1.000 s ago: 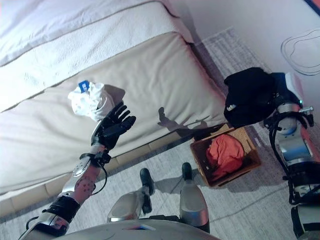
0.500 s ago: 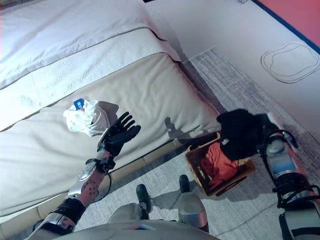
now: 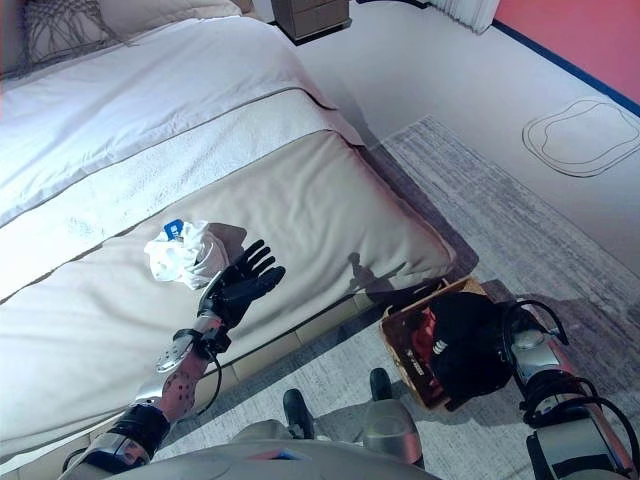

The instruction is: Pick up the clothes from the bed and place them into the basket

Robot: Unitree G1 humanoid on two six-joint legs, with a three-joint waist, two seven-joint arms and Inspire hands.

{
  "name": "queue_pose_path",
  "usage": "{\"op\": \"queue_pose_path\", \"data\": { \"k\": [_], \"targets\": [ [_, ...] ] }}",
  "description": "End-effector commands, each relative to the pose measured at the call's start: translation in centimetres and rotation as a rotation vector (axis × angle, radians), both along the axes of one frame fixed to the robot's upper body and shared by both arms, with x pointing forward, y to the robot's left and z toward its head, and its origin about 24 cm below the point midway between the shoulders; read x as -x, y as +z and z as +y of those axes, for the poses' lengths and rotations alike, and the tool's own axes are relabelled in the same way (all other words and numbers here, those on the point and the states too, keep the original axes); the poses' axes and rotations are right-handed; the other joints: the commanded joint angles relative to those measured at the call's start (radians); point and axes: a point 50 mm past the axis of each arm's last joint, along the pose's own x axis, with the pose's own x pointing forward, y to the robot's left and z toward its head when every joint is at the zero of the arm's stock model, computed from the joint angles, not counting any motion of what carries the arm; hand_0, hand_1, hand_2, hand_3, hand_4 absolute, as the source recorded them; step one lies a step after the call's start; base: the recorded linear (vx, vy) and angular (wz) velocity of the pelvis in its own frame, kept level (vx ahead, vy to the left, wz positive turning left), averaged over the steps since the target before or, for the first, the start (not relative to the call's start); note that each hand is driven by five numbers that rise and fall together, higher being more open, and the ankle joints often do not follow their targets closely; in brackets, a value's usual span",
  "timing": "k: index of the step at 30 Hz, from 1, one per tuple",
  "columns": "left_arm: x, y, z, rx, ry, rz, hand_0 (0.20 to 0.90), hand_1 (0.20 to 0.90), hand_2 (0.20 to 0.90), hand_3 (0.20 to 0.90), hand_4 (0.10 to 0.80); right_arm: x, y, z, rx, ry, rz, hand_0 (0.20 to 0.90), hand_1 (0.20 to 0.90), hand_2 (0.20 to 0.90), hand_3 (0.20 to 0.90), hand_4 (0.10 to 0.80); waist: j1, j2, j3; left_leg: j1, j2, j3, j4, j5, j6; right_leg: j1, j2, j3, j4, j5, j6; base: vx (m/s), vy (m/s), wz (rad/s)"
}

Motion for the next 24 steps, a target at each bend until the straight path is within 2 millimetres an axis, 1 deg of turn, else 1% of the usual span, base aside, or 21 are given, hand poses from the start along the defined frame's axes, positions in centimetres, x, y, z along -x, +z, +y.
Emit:
{"op": "queue_pose_path", "data": {
  "k": [1, 4, 7, 13, 15, 18, 19, 22, 23, 24],
  "targets": [
    [-2.0, 2.4, -1.6, -0.006, -0.083, -0.163, 0.9, 0.9, 0.9, 0.9, 0.8, -2.2, 3.4, -2.0, 0.163, -0.01, -0.137, 0.9, 0.9, 0.9, 0.9, 0.8, 0.037, -0.004, -0.049, 0.002, -0.023, -0.089, 0.041, -0.114, 0.016, -0.048, 0.023, -0.042, 0.109, -0.024, -0.009, 0.0, 0.0, 0.0],
    [-1.9, 2.4, -1.6, -0.009, -0.086, -0.164, 0.9, 0.9, 0.9, 0.9, 0.8, -2.7, 3.8, -1.7, 0.196, -0.004, -0.185, 0.9, 0.9, 0.9, 0.9, 0.8, 0.034, 0.003, -0.044, -0.001, -0.025, -0.093, 0.043, -0.115, 0.017, -0.053, 0.023, -0.04, 0.113, -0.025, -0.008, -0.023, -0.004, 0.0],
    [-1.8, 2.4, -1.4, -0.008, -0.077, -0.166, 0.9, 0.9, 0.9, 0.9, 0.8, -3.2, 4.9, -1.6, 0.24, 0.027, -0.222, 0.9, 0.9, 0.9, 0.9, 0.8, 0.022, 0.01, -0.037, -0.007, -0.027, -0.095, 0.046, -0.114, 0.017, -0.062, 0.026, -0.032, 0.121, -0.027, -0.007, -0.037, -0.001, 0.0],
    [-1.8, 2.5, -1.5, -0.001, -0.073, -0.17, 0.9, 0.9, 0.9, 0.9, 0.8, -3.5, 5.8, -1.7, 0.288, 0.066, -0.234, 0.9, 0.9, 0.9, 0.9, 0.8, 0.015, 0.017, -0.031, -0.006, -0.027, -0.096, 0.046, -0.114, 0.014, -0.06, 0.024, -0.027, 0.115, -0.026, -0.009, -0.005, 0.0, 0.0],
    [-1.6, 2.4, -1.4, 0.002, -0.064, -0.167, 0.9, 0.9, 0.9, 0.9, 0.8, -4.0, 6.5, -1.6, 0.304, 0.085, -0.265, 0.9, 0.9, 0.9, 0.9, 0.8, 0.015, 0.02, -0.031, -0.003, -0.026, -0.099, 0.044, -0.112, 0.011, -0.056, 0.022, -0.029, 0.113, -0.026, -0.01, 0.0, 0.0, 0.0],
    [-1.4, 2.1, -1.3, 0.007, -0.042, -0.157, 0.9, 0.9, 0.9, 0.9, 0.8, -5.6, 8.6, -0.6, 0.329, 0.128, -0.353, 0.9, 0.9, 0.9, 0.9, 0.8, 0.013, 0.021, -0.033, 0.001, -0.025, -0.104, 0.041, -0.11, 0.007, -0.048, 0.023, -0.032, 0.108, -0.027, -0.014, 0.0, 0.0, 0.0],
    [-1.4, 2.1, -1.2, 0.008, -0.037, -0.155, 0.9, 0.9, 0.9, 0.9, 0.8, -5.8, 8.9, -0.5, 0.331, 0.134, -0.369, 0.9, 0.9, 0.9, 0.9, 0.8, 0.012, 0.021, -0.033, 0.002, -0.025, -0.106, 0.039, -0.109, 0.007, -0.047, 0.023, -0.033, 0.107, -0.027, -0.015, 0.042, 0.017, 0.0],
    [-0.9, 1.6, -1.2, 0.018, 0.001, -0.135, 0.9, 0.9, 0.9, 0.9, 0.8, -7.8, 12.5, 1.6, 0.357, 0.212, -0.553, 0.9, 0.9, 0.9, 0.9, 0.8, 0.017, 0.018, -0.039, 0.006, -0.027, -0.125, 0.027, -0.103, 0.005, -0.04, 0.026, -0.039, 0.102, -0.029, -0.019, 0.047, 0.01, 0.02],
    [-0.9, 1.5, -1.2, 0.019, 0.008, -0.131, 0.9, 0.9, 0.9, 0.9, 0.8, -8.3, 13.4, 2.2, 0.365, 0.23, -0.598, 0.9, 0.9, 0.9, 0.9, 0.8, 0.02, 0.017, -0.039, 0.006, -0.028, -0.132, 0.024, -0.101, 0.005, -0.038, 0.026, -0.042, 0.101, -0.031, -0.02, 0.035, 0.005, 0.07],
    [-0.7, 1.3, -1.3, 0.02, 0.017, -0.124, 0.9, 0.9, 0.9, 0.9, 0.8, -9.1, 14.8, 3.2, 0.381, 0.264, -0.677, 0.9, 0.9, 0.9, 0.9, 0.8, 0.027, 0.016, -0.041, 0.004, -0.03, -0.142, 0.02, -0.098, 0.005, -0.036, 0.028, -0.047, 0.099, -0.033, -0.022, 0.02, -0.001, 0.14]
  ]
}}
